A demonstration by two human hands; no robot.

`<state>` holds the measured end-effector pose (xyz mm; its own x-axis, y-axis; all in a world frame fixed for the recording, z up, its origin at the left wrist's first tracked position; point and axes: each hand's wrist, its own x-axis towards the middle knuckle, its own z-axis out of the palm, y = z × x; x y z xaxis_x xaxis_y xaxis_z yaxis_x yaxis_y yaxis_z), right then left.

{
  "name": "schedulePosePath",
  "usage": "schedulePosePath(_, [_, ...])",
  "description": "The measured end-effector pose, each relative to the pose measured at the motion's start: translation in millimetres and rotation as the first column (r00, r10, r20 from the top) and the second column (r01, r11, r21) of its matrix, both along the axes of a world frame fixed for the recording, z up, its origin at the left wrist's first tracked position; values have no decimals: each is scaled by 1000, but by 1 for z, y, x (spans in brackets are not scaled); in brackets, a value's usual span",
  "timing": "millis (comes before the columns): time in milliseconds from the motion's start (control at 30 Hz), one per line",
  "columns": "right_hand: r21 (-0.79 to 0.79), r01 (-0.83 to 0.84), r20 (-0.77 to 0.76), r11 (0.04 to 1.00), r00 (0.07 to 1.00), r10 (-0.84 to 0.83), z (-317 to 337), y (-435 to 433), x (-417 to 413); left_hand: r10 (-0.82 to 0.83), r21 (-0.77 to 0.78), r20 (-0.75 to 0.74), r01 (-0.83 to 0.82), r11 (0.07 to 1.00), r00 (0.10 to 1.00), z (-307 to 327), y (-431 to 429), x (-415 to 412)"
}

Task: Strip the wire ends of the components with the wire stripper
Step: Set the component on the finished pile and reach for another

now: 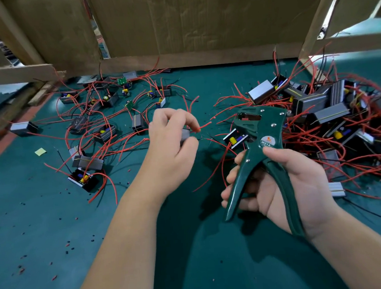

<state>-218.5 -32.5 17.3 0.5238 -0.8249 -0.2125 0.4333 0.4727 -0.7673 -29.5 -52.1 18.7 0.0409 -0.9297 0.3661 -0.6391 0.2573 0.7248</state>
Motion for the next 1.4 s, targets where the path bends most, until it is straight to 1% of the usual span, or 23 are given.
schedulePosePath(67, [13,-2,5,1000,1000,2,1,-1,0,-10,-29,-41,9,1000,999,1,-1,-1])
schedulePosePath(133, [22,-22,3,1000,1000,22,0,-1,-1,17,-37,-76,-20,999,997,1,-2,-2])
schedulePosePath(167, [21,-37,3,999,999,37,0,0,-1,37,-30,-115,-40,999,993,1,-3,-2])
schedulePosePath(267, [-3,-94,12,996,995,94,-4,2,0,70,-9,-300,-76,997,951,2,-3,-2])
schedulePosePath(400, [-10,-131,13,991,991,131,-5,1,0,34,-30,-507,-57,998,861,7,-3,-2])
schedulePosePath(500, [-18,-148,32,989,988,148,-4,1,1,-44,-37,-665,26,999,745,10,-2,-2])
schedulePosePath(567, [-28,-150,56,988,987,152,-3,2,0,-85,-40,-723,81,996,685,12,-1,-2])
schedulePosePath(667, [-49,-160,104,986,981,164,-1,3,0,-94,-43,-750,94,995,655,13,0,-4])
schedulePosePath(900, [-91,-211,182,973,957,224,2,5,-3,-95,-66,-767,69,995,635,12,-2,-3])
schedulePosePath(1000, [-105,-231,173,967,953,247,2,5,-4,-97,-80,-750,55,995,654,11,-3,-2])
schedulePosePath(1100, [-97,-235,148,967,958,247,0,5,-3,-147,-110,-754,98,989,640,11,-2,-1])
schedulePosePath(1200, [-74,-232,81,970,968,237,-1,4,-1,-182,-130,-757,129,983,627,12,-1,-2])
schedulePosePath(1267, [-59,-251,66,966,965,254,-1,4,-1,-184,-133,-748,128,983,637,12,0,-2])
schedulePosePath(1400, [-91,-311,73,946,945,318,1,6,-2,-185,-143,-678,120,982,712,11,0,-2])
